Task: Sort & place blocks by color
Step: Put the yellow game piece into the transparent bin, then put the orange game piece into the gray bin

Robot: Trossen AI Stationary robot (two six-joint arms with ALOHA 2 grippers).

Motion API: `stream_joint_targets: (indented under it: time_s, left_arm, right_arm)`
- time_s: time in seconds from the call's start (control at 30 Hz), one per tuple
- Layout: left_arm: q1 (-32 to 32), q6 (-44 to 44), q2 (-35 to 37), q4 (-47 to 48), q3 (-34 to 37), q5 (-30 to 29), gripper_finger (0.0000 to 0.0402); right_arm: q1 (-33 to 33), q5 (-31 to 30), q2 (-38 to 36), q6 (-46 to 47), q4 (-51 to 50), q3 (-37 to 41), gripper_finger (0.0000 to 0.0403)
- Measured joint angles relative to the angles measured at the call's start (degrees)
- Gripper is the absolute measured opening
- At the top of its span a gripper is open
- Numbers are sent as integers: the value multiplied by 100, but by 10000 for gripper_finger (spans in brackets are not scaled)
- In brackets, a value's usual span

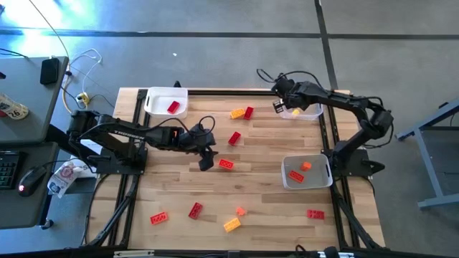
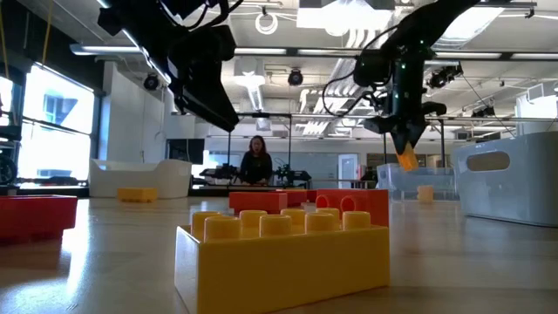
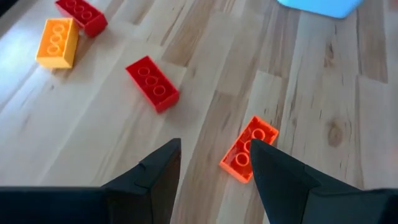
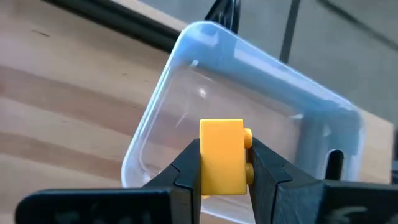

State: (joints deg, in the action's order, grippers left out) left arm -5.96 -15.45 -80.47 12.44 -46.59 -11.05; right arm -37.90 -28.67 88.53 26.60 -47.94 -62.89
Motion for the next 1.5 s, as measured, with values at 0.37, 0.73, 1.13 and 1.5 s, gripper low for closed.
stream_joint_targets:
  time_s: [0.37, 0.73, 1.13, 1.5]
  left_arm:
    - [215, -47, 0, 156, 0, 1, 179]
    - [369, -227, 0, 433, 0, -5, 179]
    - [387, -389, 0, 770, 0, -30, 179]
    - [387, -805, 0, 1156, 0, -32, 179]
  right_arm:
    - [-563, 795, 483, -460, 300, 2, 75]
    - [-622, 661, 491, -814, 365, 0, 177]
    - [388, 626, -421, -425, 362, 0, 176]
    - [2145, 814, -494, 65, 497, -2, 177]
